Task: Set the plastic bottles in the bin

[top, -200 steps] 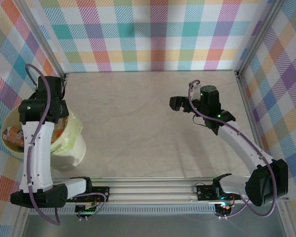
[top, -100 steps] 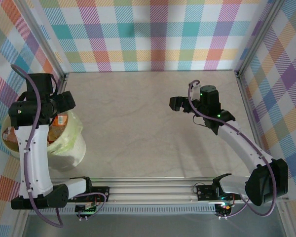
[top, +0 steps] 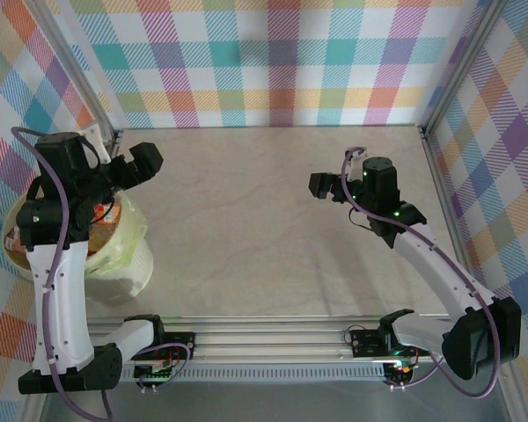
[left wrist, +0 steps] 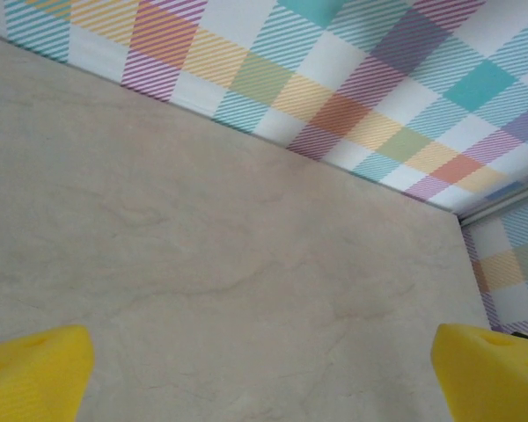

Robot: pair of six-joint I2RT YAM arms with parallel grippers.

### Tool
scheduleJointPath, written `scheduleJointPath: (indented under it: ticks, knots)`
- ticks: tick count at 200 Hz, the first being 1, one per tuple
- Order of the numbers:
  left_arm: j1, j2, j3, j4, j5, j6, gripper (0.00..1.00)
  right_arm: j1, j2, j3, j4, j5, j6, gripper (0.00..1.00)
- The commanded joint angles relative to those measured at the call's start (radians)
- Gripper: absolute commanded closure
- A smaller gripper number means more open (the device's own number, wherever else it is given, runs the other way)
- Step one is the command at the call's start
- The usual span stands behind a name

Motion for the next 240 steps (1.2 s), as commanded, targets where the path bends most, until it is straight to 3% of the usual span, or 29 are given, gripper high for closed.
scheduleJointPath:
  ticks: [1,38,67,113,155,191,213,240]
  knots:
    - [-0.004,0.025,-0.018,0.002,-0.120,-0.032,0.01,-0.005,-0.017,-0.012,0.006,0.031,-0.012,0.00]
    - [0.007,0.030,-0.092,-0.049,-0.378,-0.074,0.00,-0.007,-0.017,-0.011,0.011,0.033,-0.013,0.00]
    - [0.047,0.047,-0.157,-0.027,-0.306,-0.093,0.00,-0.007,-0.013,-0.011,0.006,0.034,-0.021,0.00]
    - [0.053,0.040,-0.135,-0.044,-0.314,-0.115,0.00,-0.007,-0.018,-0.011,-0.003,0.033,-0.029,0.00]
    - [0.053,-0.013,-0.047,0.001,-0.182,-0.096,0.00,-0.008,-0.019,-0.014,0.002,0.045,-0.019,0.00]
    - [0.035,-0.103,-0.153,0.270,0.160,-0.175,0.00,-0.009,-0.041,-0.036,0.033,0.091,-0.002,0.00]
    - [-0.047,-0.121,-0.235,0.436,0.253,-0.212,0.00,-0.011,-0.064,-0.059,0.052,0.152,0.004,0.00]
    - [-0.206,-0.111,-0.330,0.569,0.215,-0.171,0.00,-0.024,-0.098,-0.125,0.118,0.253,-0.023,0.00]
